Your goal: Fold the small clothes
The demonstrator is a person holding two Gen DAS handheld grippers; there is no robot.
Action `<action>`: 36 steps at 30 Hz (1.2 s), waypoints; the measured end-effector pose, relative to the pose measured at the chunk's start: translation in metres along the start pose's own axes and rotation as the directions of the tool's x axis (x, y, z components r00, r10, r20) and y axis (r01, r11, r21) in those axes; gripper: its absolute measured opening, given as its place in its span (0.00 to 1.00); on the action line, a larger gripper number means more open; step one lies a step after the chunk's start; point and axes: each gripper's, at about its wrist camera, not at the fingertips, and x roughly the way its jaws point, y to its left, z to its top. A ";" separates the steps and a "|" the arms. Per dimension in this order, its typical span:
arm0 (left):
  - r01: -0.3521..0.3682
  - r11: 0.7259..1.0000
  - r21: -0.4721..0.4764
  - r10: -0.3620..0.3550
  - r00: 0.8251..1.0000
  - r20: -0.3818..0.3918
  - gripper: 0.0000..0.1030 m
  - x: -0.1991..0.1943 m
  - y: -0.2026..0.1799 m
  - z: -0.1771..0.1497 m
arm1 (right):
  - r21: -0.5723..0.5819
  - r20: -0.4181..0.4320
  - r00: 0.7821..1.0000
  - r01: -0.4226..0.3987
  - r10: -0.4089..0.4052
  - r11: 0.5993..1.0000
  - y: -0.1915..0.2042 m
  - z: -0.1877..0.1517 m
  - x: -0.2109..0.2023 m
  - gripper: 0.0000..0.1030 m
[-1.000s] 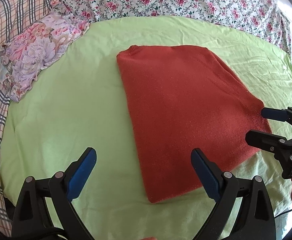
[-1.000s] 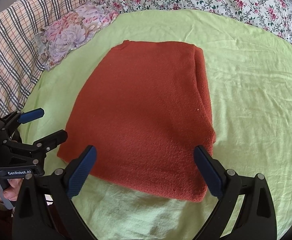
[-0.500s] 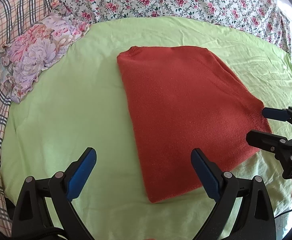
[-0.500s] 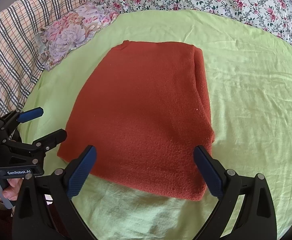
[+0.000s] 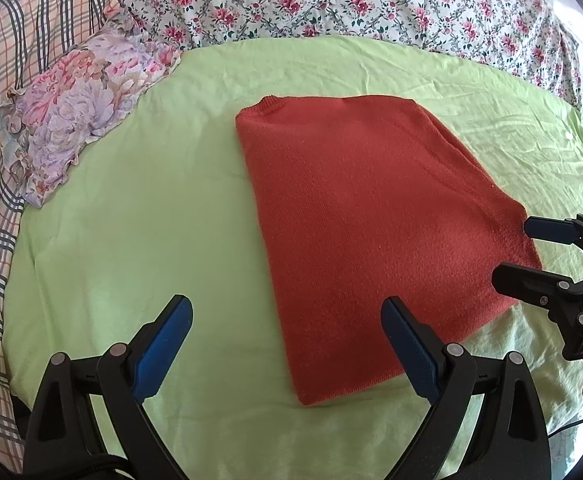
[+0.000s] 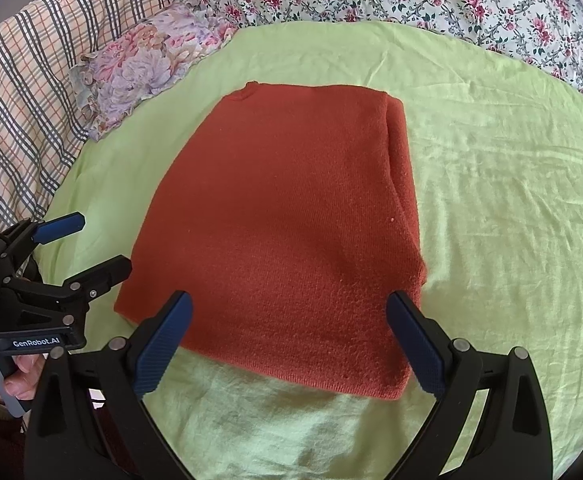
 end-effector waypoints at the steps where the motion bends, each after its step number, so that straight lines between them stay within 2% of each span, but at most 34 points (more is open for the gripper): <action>1: 0.000 1.000 -0.001 0.000 1.000 0.001 0.93 0.000 0.000 0.000 | 0.002 0.001 1.000 0.002 -0.002 1.000 0.001 0.000 0.000 0.95; 26: 0.005 1.000 0.010 -0.005 1.000 0.012 0.93 -0.004 -0.004 0.006 | -0.011 0.021 1.000 0.000 0.000 1.000 -0.009 0.008 -0.009 0.95; 36: -0.018 1.000 0.015 0.017 0.999 0.028 0.93 -0.005 -0.001 0.013 | -0.001 0.014 1.000 0.008 -0.008 1.000 -0.012 0.014 -0.003 0.95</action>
